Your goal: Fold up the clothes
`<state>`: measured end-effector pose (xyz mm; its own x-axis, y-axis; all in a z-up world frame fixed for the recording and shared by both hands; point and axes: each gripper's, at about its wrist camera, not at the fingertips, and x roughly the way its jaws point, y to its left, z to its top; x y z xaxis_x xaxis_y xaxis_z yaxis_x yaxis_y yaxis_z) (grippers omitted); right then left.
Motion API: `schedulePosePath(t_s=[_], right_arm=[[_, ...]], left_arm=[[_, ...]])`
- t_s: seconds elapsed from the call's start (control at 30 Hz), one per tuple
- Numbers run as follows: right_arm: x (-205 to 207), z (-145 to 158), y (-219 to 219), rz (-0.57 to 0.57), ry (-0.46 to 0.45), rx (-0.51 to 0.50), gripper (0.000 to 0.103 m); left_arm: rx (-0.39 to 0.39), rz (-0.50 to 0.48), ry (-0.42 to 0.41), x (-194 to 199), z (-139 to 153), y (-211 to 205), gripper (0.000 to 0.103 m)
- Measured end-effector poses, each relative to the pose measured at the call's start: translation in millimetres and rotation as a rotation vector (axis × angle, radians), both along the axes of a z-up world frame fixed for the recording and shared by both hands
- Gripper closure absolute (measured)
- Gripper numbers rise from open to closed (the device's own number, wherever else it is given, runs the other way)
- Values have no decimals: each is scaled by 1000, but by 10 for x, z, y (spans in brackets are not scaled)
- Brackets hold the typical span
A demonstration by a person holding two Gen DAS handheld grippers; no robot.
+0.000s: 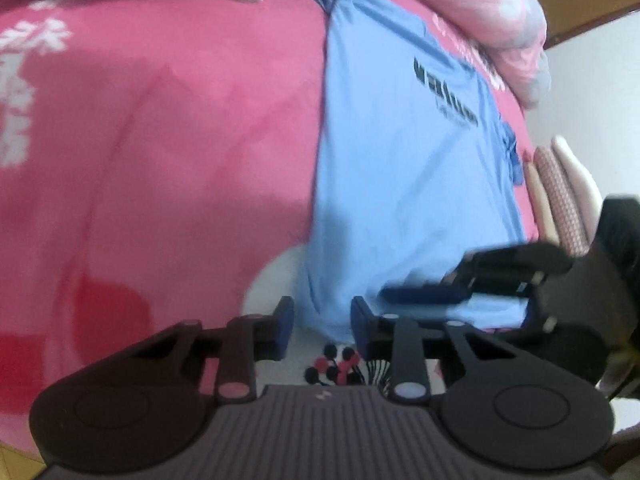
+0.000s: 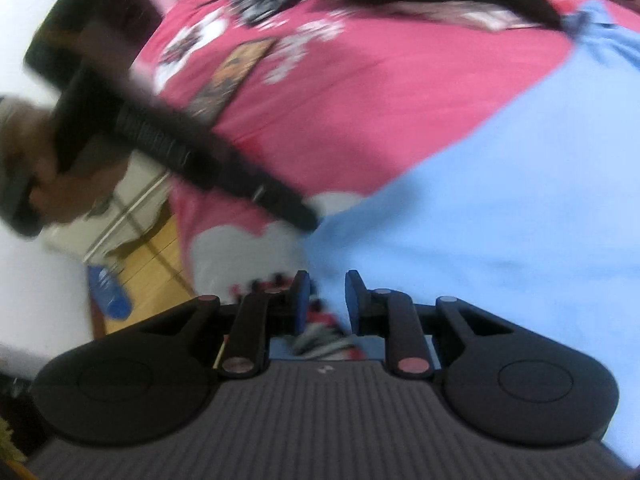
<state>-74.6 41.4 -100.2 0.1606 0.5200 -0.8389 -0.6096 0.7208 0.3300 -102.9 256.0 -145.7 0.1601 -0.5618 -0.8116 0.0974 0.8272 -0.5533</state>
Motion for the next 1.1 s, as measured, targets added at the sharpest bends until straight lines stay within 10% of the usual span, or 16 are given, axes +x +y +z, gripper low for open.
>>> schedulePosePath(t_s=[0.07, 0.27, 0.43, 0.67, 0.87, 1.0, 1.1], right_arm=[[57, 13, -96, -41, -10, -13, 85], [135, 12, -242, -118, -10, -32, 85], [174, -32, -206, -145, 12, -24, 84], [206, -66, -185, -152, 36, -18, 83], [243, -69, -198, -160, 38, -16, 83], [257, -67, -213, -171, 37, -22, 83], [249, -64, -221, -176, 37, -25, 83]], left_arm=[[-4, 7, 26, -6, -73, -30, 98], [-372, 310, 226, -174, -347, 401, 101], [-455, 436, 376, -314, -745, 668, 101], [-362, 369, 355, -371, -673, 748, 93], [-97, 110, 23, -95, 20, 337, 52], [48, -46, -92, 11, 160, -59, 52], [143, -123, -86, 67, 45, -312, 73]])
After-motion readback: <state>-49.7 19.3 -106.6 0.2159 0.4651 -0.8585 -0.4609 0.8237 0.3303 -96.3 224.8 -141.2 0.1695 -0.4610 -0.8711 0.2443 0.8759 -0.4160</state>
